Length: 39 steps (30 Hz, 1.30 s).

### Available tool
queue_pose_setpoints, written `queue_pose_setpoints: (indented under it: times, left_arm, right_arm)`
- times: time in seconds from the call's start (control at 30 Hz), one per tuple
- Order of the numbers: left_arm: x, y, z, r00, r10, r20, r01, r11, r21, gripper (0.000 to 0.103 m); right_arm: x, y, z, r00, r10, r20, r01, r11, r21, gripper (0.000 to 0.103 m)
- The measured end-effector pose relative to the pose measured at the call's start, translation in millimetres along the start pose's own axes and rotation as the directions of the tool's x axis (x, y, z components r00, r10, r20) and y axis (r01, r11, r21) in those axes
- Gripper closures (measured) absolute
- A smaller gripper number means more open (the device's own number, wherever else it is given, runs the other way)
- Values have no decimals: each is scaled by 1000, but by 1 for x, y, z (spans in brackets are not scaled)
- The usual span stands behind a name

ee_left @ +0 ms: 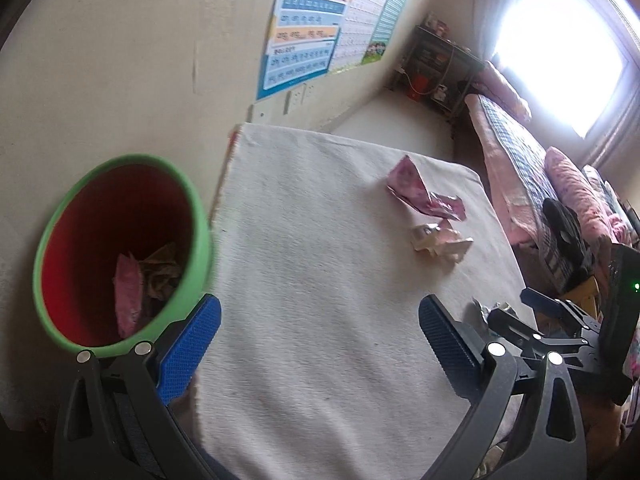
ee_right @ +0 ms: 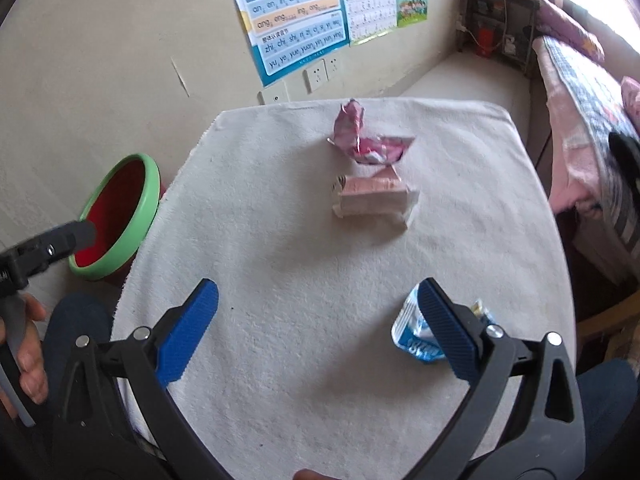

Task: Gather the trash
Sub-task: 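Move both open tools back over the blue-white wrapper and pink carton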

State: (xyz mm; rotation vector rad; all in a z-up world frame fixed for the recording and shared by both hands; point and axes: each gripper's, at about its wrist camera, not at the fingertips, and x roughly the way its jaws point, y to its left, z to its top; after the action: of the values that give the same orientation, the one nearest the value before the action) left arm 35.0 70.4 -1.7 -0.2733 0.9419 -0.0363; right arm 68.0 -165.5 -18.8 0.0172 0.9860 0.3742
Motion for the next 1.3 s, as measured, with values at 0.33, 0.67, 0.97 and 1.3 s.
queue_pose_setpoints:
  times: [0.33, 0.67, 0.97, 1.3]
  left_arm:
    - [13, -10, -9, 1000, -1, -9, 1, 999, -43, 8]
    - [30, -30, 11, 1000, -4, -30, 0, 993, -121, 8]
    - [69, -78, 27, 994, 5, -109, -11, 998, -54, 8]
    - [97, -109, 33, 990, -20, -139, 20, 1000, -2, 8]
  right_arm:
    - [0, -9, 1, 997, 73, 8, -73, 997, 21, 5]
    - [-4, -33, 12, 998, 65, 6, -65, 998, -17, 5]
    - [0, -61, 11, 997, 72, -34, -72, 997, 7, 5]
    - [4, -91, 8, 992, 100, -71, -91, 989, 115, 5]
